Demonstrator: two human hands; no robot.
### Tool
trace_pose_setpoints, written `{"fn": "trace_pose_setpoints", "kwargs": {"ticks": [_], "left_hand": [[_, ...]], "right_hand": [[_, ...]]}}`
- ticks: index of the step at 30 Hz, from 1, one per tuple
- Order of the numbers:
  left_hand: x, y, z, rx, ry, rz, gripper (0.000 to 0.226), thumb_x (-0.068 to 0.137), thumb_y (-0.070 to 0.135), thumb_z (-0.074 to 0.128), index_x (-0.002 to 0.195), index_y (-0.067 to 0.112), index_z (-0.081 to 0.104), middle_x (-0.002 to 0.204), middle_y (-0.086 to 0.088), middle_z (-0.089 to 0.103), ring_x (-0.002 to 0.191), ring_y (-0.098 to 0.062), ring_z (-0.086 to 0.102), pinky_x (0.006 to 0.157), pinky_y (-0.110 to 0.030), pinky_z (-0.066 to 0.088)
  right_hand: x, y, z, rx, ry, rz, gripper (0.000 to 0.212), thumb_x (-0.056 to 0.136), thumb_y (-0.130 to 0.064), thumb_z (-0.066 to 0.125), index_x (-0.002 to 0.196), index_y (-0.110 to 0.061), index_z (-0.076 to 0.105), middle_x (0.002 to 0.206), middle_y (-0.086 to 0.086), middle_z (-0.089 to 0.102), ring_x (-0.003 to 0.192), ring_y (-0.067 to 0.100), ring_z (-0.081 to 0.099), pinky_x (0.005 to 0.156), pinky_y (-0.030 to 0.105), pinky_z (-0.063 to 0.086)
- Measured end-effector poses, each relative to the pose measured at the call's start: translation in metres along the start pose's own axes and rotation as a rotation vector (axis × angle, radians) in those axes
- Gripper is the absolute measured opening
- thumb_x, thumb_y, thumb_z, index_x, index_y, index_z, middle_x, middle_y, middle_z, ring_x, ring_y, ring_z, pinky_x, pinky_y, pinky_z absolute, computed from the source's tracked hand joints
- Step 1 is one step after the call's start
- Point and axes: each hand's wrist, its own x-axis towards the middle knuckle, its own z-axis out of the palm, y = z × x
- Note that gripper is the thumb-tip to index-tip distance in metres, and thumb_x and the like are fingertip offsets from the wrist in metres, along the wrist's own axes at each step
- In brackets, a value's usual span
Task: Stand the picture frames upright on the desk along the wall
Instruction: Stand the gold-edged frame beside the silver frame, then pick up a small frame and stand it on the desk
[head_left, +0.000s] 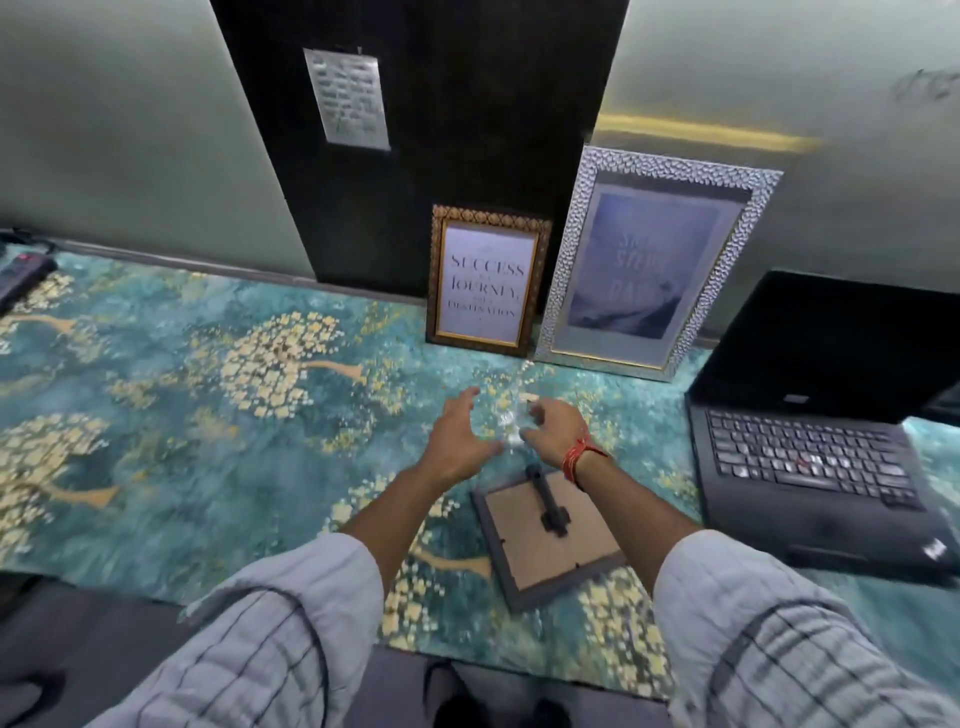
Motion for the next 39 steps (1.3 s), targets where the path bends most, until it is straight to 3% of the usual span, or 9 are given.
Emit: {"fn": "trace_pose_setpoints", "kwargs": {"ticks": [3, 7, 11, 16, 22, 27, 32, 36, 39], "left_hand": [[-0.033, -0.017, 0.026, 0.185, -0.214, -0.019, 0.115, 0.070, 0.041, 0.086, 0.158, 0.018, 0.016, 0.162, -0.012, 0.021, 0.149, -0.030, 0.024, 0.119, -0.043, 0.028], [-0.059, -0.031, 0.058, 0.412, -0.302, -0.011, 0.133, 0.061, 0.060, 0.083, 0.159, 0.021, 0.003, 0.167, -0.008, 0.005, 0.155, -0.031, 0.003, 0.124, -0.047, 0.015], [-0.075, -0.039, 0.075, 0.589, -0.290, 0.042, 0.147, 0.057, 0.069, 0.079, 0.157, 0.019, -0.016, 0.167, -0.011, -0.016, 0.153, -0.032, -0.021, 0.124, -0.048, -0.003], [-0.098, -0.047, 0.080, 0.706, -0.278, 0.107, 0.157, 0.049, 0.080, 0.074, 0.154, 0.017, -0.025, 0.161, -0.014, -0.032, 0.148, -0.035, -0.033, 0.119, -0.047, -0.016], [-0.104, -0.047, 0.073, 0.733, -0.303, 0.128, 0.151, 0.055, 0.077, 0.073, 0.154, 0.016, -0.023, 0.160, -0.018, -0.033, 0.148, -0.037, -0.032, 0.120, -0.047, -0.013], [-0.093, -0.036, 0.058, 0.677, -0.290, 0.214, 0.124, 0.068, 0.064, 0.069, 0.159, 0.022, -0.003, 0.167, -0.016, -0.008, 0.154, -0.036, -0.008, 0.125, -0.049, 0.002], [-0.063, -0.015, 0.038, 0.242, -0.040, 0.231, 0.050, 0.087, 0.011, 0.067, 0.136, 0.017, 0.061, 0.137, -0.006, 0.063, 0.124, -0.025, 0.058, 0.102, -0.028, 0.042], [-0.040, -0.003, 0.023, 0.043, -0.063, 0.157, 0.022, 0.094, 0.023, 0.066, 0.113, 0.017, 0.075, 0.108, -0.004, 0.076, 0.097, -0.020, 0.068, 0.081, -0.027, 0.049], [-0.018, -0.003, 0.016, -0.013, -0.112, 0.065, 0.029, 0.091, 0.032, 0.068, 0.113, 0.013, 0.074, 0.107, -0.013, 0.075, 0.100, -0.033, 0.069, 0.086, -0.041, 0.053]], "right_hand": [[-0.019, 0.020, 0.007, -0.203, -0.102, -0.013, 0.014, 0.085, -0.024, 0.059, 0.083, -0.010, 0.058, 0.082, 0.014, 0.060, 0.081, 0.031, 0.056, 0.064, 0.031, 0.042], [-0.029, 0.045, 0.019, -0.190, -0.083, -0.061, 0.026, 0.083, -0.017, 0.058, 0.062, -0.013, 0.042, 0.060, 0.006, 0.045, 0.065, 0.028, 0.047, 0.043, 0.027, 0.026], [-0.034, 0.054, 0.029, -0.145, -0.060, -0.087, 0.022, 0.076, -0.010, 0.056, 0.060, -0.016, 0.042, 0.072, 0.015, 0.064, 0.070, 0.033, 0.063, 0.053, 0.031, 0.044], [-0.044, 0.058, 0.031, -0.035, -0.024, -0.080, 0.015, 0.071, -0.013, 0.063, 0.074, -0.012, 0.048, 0.072, 0.011, 0.063, 0.074, 0.033, 0.064, 0.055, 0.032, 0.044], [-0.053, 0.055, 0.024, 0.085, 0.058, -0.119, 0.024, 0.068, -0.017, 0.069, 0.091, -0.015, 0.061, 0.080, 0.000, 0.064, 0.078, 0.024, 0.065, 0.064, 0.029, 0.049], [-0.037, 0.036, -0.003, 0.093, 0.085, -0.113, 0.012, 0.071, -0.013, 0.069, 0.082, -0.010, 0.065, 0.070, 0.002, 0.063, 0.050, 0.013, 0.059, 0.040, 0.020, 0.045], [0.002, 0.017, -0.026, -0.013, 0.035, -0.022, 0.018, 0.066, -0.020, 0.077, 0.080, -0.009, 0.077, 0.082, 0.011, 0.075, 0.080, 0.024, 0.070, 0.069, 0.029, 0.056], [0.037, 0.005, -0.036, -0.017, -0.092, 0.073, 0.021, 0.069, -0.015, 0.081, 0.084, -0.003, 0.074, 0.082, 0.011, 0.070, 0.077, 0.024, 0.067, 0.073, 0.033, 0.058], [0.055, -0.009, -0.051, -0.020, -0.317, 0.114, 0.027, 0.080, -0.008, 0.070, 0.106, -0.001, 0.067, 0.093, 0.012, 0.059, 0.075, 0.021, 0.057, 0.073, 0.032, 0.054]]}}
